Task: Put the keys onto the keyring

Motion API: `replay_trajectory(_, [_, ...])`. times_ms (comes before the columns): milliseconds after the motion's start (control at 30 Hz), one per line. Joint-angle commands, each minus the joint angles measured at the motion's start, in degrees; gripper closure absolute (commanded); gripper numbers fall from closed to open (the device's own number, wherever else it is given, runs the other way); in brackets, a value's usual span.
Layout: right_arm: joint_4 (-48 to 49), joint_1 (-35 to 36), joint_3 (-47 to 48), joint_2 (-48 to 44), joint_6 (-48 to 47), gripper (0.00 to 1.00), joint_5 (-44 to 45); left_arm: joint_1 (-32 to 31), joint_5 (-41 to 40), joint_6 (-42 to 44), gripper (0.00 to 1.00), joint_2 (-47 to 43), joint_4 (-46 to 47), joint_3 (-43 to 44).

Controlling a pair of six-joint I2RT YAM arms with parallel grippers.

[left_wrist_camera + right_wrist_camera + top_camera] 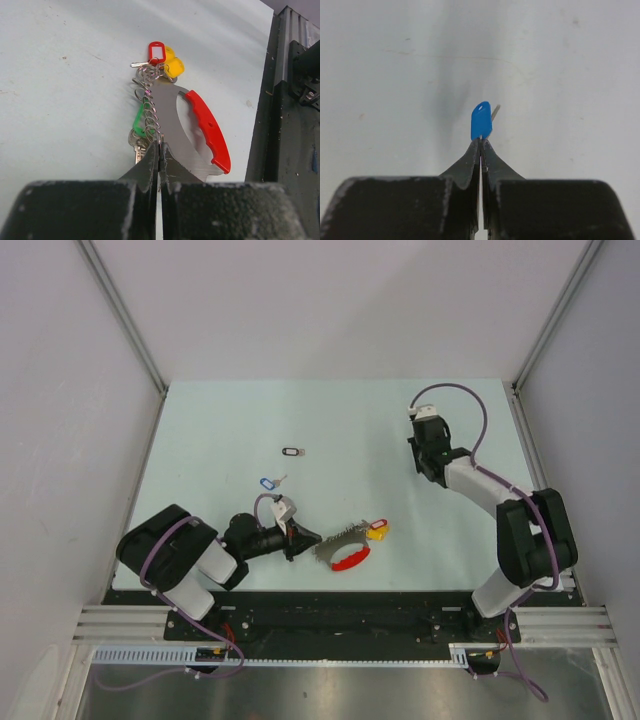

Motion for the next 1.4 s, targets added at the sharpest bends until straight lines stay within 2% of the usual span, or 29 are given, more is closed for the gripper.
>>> replay_trajectory(0, [-5.1,-1.8,1.9,-3.4,5.2,1.00,6.3,0.4,0.7,-0.8,0.99,0.3,23.6,1.3])
replay_trajectory(233, [-9.4,0.4,-0.8,-2.3,13.0,0.97,3.4,0.4,0.7,-0.8,1.00,-0.2,23.6,1.0])
replay_trajectory(600, [-4.5,14.6,-8.4,-1.4,29.3,1.00,0.1,0.5,0.4,-0.5,1.00,-1.2,23.6,0.6])
replay_trajectory(767, [-2.4,17.7,-8.7,0.3,35.3,0.98,0.4,0.6,0.5,-0.4,1.00,-1.3,23.6,0.5])
replay_trajectory(833, [-1.4,18.8,-8.6,0.9,36.9,0.93,0.8,0.6,0.5,-0.5,1.00,-1.3,23.6,0.5])
replay_trajectory(900, [-0.6,18.9,-8.6,1.1,37.4,0.84,0.3,0.6,0.5,-0.5,1.00,-1.0,23.6,0.6])
replay_trajectory(933, [-0.4,19.0,-8.6,0.9,37.4,0.74,0.0,0.6,0.7,-0.5,1.00,-1.1,23.6,0.7])
replay_trajectory(1067, [-0.7,19.0,-8.5,-1.2,36.0,0.60,-0.8,0.6,0.7,-0.6,1.00,-0.8,23.6,0.7])
replay_trajectory(1200, [-1.6,18.6,-8.6,-5.6,33.7,0.50,-1.8,0.6,0.7,-0.8,1.00,-0.6,23.6,0.8])
replay_trajectory(1367, [-4.8,15.8,-9.1,-8.7,31.8,0.48,-3.7,0.6,0.8,-0.9,1.00,-0.2,23.6,1.0])
